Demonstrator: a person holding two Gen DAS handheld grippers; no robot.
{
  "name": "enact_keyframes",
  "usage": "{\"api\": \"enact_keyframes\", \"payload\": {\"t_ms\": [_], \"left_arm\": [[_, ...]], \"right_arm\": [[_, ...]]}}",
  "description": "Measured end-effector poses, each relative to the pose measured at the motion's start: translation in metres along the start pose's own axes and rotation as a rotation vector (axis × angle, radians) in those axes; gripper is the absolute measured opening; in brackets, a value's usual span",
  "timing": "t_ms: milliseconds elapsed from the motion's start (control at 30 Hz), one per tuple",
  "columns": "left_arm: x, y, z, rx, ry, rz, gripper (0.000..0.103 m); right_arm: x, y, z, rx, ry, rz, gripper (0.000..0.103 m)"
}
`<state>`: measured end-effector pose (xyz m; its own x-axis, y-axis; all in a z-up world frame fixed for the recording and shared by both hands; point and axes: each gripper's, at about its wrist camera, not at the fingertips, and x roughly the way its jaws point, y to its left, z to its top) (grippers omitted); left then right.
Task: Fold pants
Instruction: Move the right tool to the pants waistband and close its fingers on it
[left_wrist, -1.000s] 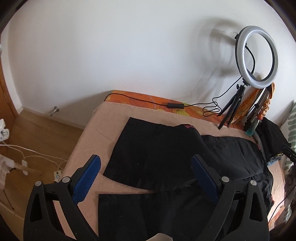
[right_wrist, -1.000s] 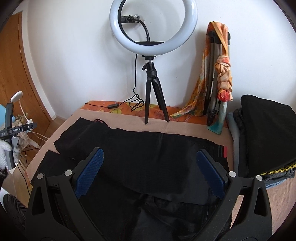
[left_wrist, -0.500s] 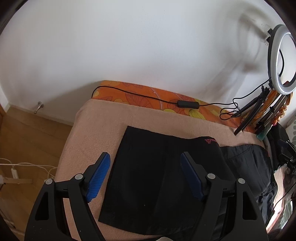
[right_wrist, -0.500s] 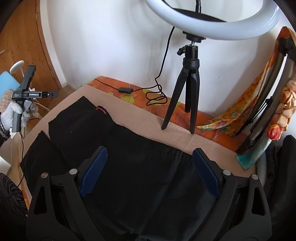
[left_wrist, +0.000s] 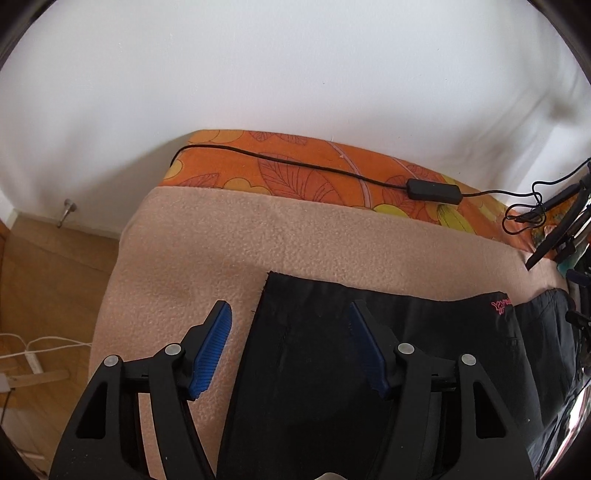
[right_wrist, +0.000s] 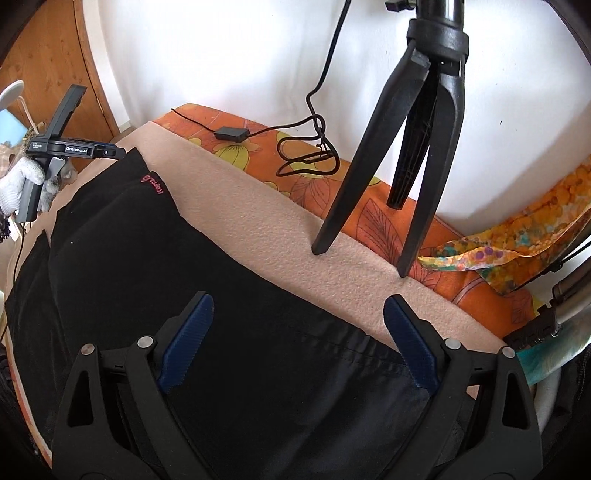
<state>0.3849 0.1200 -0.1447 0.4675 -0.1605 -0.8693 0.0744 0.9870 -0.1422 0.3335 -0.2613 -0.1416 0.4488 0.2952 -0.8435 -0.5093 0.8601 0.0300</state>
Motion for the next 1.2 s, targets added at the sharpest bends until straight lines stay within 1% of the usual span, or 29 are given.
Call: {"api": "enact_keyframes", "payload": {"t_ms": [133, 233, 300, 333, 367, 400, 433, 467, 500, 533, 567, 633, 667, 700, 733, 767, 800, 833, 867, 900, 933, 1067, 1100, 1200], "left_arm": [[0.013, -0.004, -0.001, 0.038, 0.019, 0.015, 0.064], [0.015, -0.01, -0.003, 0.098, 0.002, 0.043, 0.064], [0.015, -0.009, -0.002, 0.095, -0.002, 0.039, 0.062], [0.015, -0.008, -0.002, 0.097, -0.007, 0.035, 0.059], [0.013, -0.008, -0.003, 0.104, -0.016, 0.03, 0.047], [0.012, -0.009, -0.004, 0.113, -0.025, 0.04, 0.041], [0.012, -0.009, -0.004, 0.116, -0.029, 0.048, 0.04], [0.01, -0.008, -0.004, 0.115, -0.032, 0.052, 0.034], [0.009, -0.006, -0.004, 0.113, -0.036, 0.057, 0.026], [0.008, -0.003, -0.005, 0.114, -0.041, 0.066, 0.022], [0.007, -0.001, -0.005, 0.116, -0.045, 0.073, 0.016], [0.004, 0.003, -0.005, 0.112, -0.05, 0.072, 0.012], [0.002, 0.005, -0.005, 0.104, -0.053, 0.071, 0.009], [0.002, 0.005, -0.003, 0.095, -0.056, 0.062, 0.008], [-0.001, 0.007, -0.004, 0.088, -0.062, 0.053, 0.008], [0.006, 0.001, -0.003, 0.084, -0.068, 0.048, 0.008], [0.004, 0.002, -0.003, 0.084, -0.076, 0.046, 0.007], [0.002, 0.002, -0.004, 0.086, -0.086, 0.045, 0.007], [-0.001, -0.006, -0.009, 0.087, -0.095, 0.044, 0.006], [-0.003, -0.006, -0.009, 0.087, -0.101, 0.043, 0.006], [-0.007, -0.005, -0.012, 0.086, -0.105, 0.044, 0.006], [-0.019, -0.013, -0.013, 0.091, -0.136, 0.045, 0.006], [-0.02, -0.018, -0.012, 0.088, -0.147, 0.041, 0.005], [-0.033, -0.017, -0.012, 0.068, -0.177, 0.022, 0.005]], "right_arm": [[0.01, -0.008, -0.001, 0.005, 0.024, 0.018, 0.095], [0.015, -0.01, -0.002, -0.007, 0.04, 0.02, 0.095], [0.022, -0.011, 0.0, -0.01, 0.05, 0.021, 0.095], [0.024, -0.012, 0.0, -0.009, 0.058, 0.03, 0.095], [0.028, -0.012, 0.001, -0.01, 0.066, 0.037, 0.095], [0.032, -0.012, 0.0, -0.013, 0.075, 0.04, 0.095], [0.036, -0.01, 0.0, -0.019, 0.086, 0.039, 0.095], [0.038, -0.009, -0.002, -0.026, 0.097, 0.039, 0.095], [0.041, -0.007, -0.005, -0.032, 0.115, 0.043, 0.095], [0.046, -0.004, -0.009, -0.04, 0.141, 0.05, 0.097], [0.046, 0.001, -0.012, -0.061, 0.128, 0.033, 0.097], [0.045, 0.002, -0.015, -0.05, 0.124, 0.038, 0.096], [0.044, 0.002, -0.015, -0.043, 0.122, 0.035, 0.092], [0.043, 0.002, -0.016, -0.046, 0.119, 0.038, 0.089], [0.04, 0.004, -0.016, -0.056, 0.116, 0.043, 0.081], [0.038, 0.006, -0.016, -0.065, 0.114, 0.048, 0.07], [0.037, 0.009, -0.016, -0.073, 0.112, 0.048, 0.063], [0.035, 0.01, -0.016, -0.071, 0.11, 0.051, 0.047], [0.036, 0.013, -0.014, -0.067, 0.108, 0.054, 0.029], [0.035, 0.013, -0.014, -0.063, 0.11, 0.057, 0.019], [0.037, 0.013, -0.013, -0.06, 0.116, 0.068, 0.013], [0.036, 0.026, -0.011, -0.1, 0.108, 0.014, 0.009], [0.037, 0.03, -0.007, -0.095, 0.097, 0.006, 0.009], [0.017, 0.027, -0.007, -0.055, 0.049, 0.006, 0.008]]}}
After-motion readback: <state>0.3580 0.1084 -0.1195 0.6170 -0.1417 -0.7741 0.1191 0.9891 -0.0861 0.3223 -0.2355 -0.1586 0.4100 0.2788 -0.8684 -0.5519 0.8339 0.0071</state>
